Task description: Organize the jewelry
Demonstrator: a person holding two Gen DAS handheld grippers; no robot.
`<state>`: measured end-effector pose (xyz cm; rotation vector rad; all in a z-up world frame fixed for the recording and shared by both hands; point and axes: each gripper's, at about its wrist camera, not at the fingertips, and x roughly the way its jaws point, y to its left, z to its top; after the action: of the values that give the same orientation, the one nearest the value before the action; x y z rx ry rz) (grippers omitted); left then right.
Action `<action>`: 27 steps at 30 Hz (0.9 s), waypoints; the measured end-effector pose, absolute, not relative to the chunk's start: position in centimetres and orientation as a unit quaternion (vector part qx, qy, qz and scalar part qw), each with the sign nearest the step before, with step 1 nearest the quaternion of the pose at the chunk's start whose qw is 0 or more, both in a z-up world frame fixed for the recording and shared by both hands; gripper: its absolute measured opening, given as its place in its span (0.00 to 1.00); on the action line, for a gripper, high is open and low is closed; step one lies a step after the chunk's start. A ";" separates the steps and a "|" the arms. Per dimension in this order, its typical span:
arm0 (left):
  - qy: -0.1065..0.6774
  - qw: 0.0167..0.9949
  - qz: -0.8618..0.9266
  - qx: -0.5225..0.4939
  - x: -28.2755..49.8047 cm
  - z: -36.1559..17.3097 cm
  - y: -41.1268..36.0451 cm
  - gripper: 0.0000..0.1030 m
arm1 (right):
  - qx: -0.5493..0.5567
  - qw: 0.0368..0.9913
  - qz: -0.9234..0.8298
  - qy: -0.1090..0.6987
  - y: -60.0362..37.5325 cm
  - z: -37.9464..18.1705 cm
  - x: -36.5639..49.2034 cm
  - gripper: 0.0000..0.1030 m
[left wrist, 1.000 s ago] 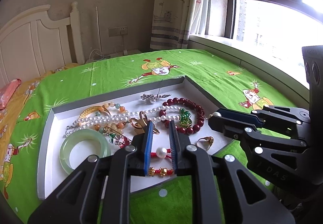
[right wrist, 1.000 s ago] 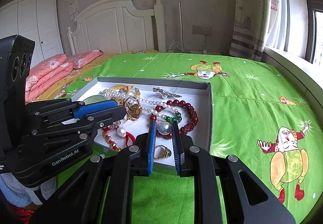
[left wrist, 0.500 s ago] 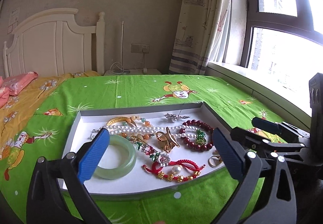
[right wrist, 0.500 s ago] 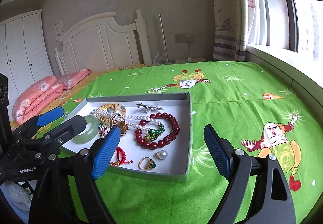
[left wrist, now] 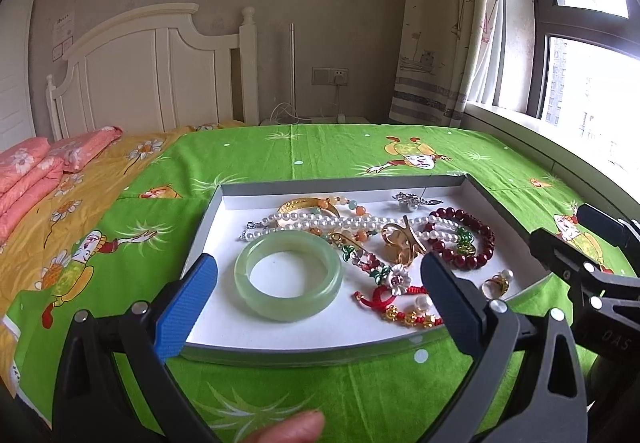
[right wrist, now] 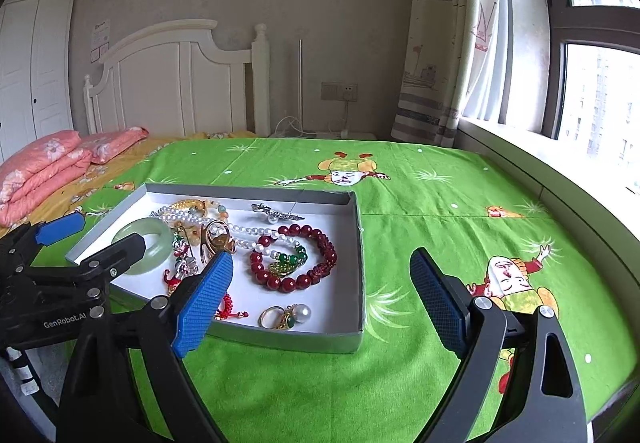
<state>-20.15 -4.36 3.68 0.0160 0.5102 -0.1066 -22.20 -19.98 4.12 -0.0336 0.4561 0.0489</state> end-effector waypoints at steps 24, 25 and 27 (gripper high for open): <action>0.237 0.971 -0.035 0.019 -20.8 3.4 -4.5 0.98 | -0.007 0.973 0.043 0.227 -19.4 2.7 -22.7 0.84; 0.237 0.971 -0.034 0.019 -20.8 3.4 -4.5 0.98 | -0.007 0.973 0.043 0.227 -19.4 2.7 -22.7 0.84; 0.238 0.971 -0.034 0.018 -20.8 3.4 -4.5 0.98 | -0.007 0.973 0.043 0.227 -19.4 2.7 -22.7 0.84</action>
<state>-20.77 -4.50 3.36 0.0368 0.4797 -0.0695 -22.73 -19.41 2.74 -0.0149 0.4581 0.0872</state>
